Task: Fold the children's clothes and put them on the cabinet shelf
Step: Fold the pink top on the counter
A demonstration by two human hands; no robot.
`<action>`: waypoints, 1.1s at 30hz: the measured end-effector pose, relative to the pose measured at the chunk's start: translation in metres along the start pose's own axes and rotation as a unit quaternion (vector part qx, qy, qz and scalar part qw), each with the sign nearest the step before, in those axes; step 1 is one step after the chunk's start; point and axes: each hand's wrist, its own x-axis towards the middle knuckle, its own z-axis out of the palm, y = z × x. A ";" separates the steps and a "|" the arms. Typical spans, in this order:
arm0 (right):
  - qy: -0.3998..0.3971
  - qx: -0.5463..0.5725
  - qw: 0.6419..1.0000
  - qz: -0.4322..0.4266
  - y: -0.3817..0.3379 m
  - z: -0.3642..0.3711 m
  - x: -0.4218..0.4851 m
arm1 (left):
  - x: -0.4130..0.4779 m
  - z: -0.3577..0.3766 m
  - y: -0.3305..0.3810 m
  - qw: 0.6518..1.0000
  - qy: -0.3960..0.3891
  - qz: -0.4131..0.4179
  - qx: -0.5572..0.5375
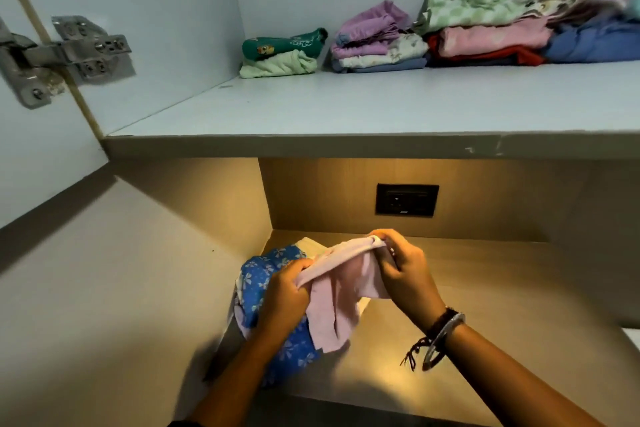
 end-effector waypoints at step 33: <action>0.014 -0.112 0.989 0.099 0.021 -0.161 -0.021 | 0.003 0.105 0.245 0.898 -0.278 -0.213 -0.267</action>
